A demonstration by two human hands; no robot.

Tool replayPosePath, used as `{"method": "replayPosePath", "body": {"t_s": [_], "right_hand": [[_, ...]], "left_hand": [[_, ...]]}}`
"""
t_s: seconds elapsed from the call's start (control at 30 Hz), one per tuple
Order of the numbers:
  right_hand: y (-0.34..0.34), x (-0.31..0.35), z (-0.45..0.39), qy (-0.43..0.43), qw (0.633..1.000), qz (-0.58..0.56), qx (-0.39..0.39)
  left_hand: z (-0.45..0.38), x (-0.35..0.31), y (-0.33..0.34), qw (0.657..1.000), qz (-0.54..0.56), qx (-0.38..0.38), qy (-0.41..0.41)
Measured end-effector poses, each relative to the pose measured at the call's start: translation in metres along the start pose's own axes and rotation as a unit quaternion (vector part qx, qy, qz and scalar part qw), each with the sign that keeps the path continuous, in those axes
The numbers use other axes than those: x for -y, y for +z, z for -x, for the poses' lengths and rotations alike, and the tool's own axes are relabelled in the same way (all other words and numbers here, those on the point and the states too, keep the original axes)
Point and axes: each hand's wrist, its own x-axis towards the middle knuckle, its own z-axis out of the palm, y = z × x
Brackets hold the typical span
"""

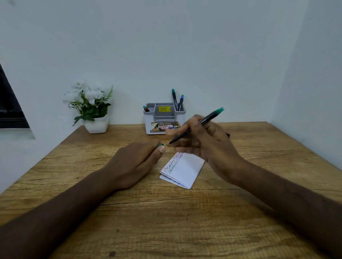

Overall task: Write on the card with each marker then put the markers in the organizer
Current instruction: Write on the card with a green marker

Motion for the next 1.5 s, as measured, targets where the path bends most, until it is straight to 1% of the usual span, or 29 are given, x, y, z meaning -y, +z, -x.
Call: {"method": "replayPosePath", "body": {"t_s": [0.07, 0.13, 0.2, 0.27, 0.33, 0.4, 0.47, 0.53, 0.67, 0.83, 0.93, 1.1, 1.17, 1.27, 1.5], "right_hand": [[-0.006, 0.012, -0.002, -0.055, 0.996, 0.045, -0.057], [-0.014, 0.023, -0.004, -0.096, 0.983, 0.105, -0.113], [-0.019, 0.027, -0.004, -0.092, 0.978, 0.123, -0.141], [-0.015, 0.017, 0.001, -0.048, 0.984, 0.111, -0.131], [-0.008, 0.001, 0.010, 0.021, 0.988, 0.110, -0.106], [0.000, -0.009, 0.016, 0.088, 0.987, 0.102, -0.089], [0.002, -0.010, 0.017, 0.124, 0.985, 0.088, -0.081], [0.001, -0.006, 0.017, 0.126, 0.983, 0.118, -0.066], [0.003, -0.005, 0.021, 0.118, 0.961, 0.248, -0.001], [0.000, -0.007, 0.020, 0.088, 0.946, 0.313, -0.019], [0.001, -0.007, 0.020, 0.086, 0.944, 0.317, -0.018], [0.002, -0.007, 0.021, 0.080, 0.933, 0.352, -0.005], [0.002, -0.008, 0.021, 0.078, 0.930, 0.358, -0.012], [0.003, -0.008, 0.020, 0.077, 0.931, 0.357, -0.017], [0.003, -0.008, 0.021, 0.084, 0.933, 0.351, -0.004]], "left_hand": [[-0.001, 0.002, -0.001, 0.999, 0.025, -0.029, 0.004], [-0.002, 0.004, -0.003, 0.998, 0.041, -0.038, 0.025], [-0.002, 0.006, -0.003, 0.995, 0.073, -0.017, 0.058], [-0.003, 0.010, -0.002, 0.995, 0.075, 0.014, 0.067], [-0.004, 0.011, 0.000, 0.995, 0.053, 0.045, 0.071], [-0.004, 0.010, 0.002, 0.992, 0.051, 0.075, 0.093], [-0.005, 0.009, 0.003, 0.990, 0.055, 0.082, 0.100], [-0.006, 0.010, 0.002, 0.990, 0.063, 0.088, 0.093], [-0.005, 0.008, -0.001, 0.986, 0.085, 0.094, 0.104], [-0.006, 0.009, -0.002, 0.988, 0.062, 0.097, 0.100], [-0.005, 0.009, -0.002, 0.987, 0.071, 0.107, 0.098], [-0.005, 0.009, -0.003, 0.986, 0.070, 0.114, 0.100], [-0.005, 0.008, -0.003, 0.986, 0.069, 0.114, 0.100], [-0.004, 0.007, -0.005, 0.986, 0.068, 0.112, 0.101], [-0.003, 0.007, -0.004, 0.987, 0.069, 0.110, 0.099]]}}
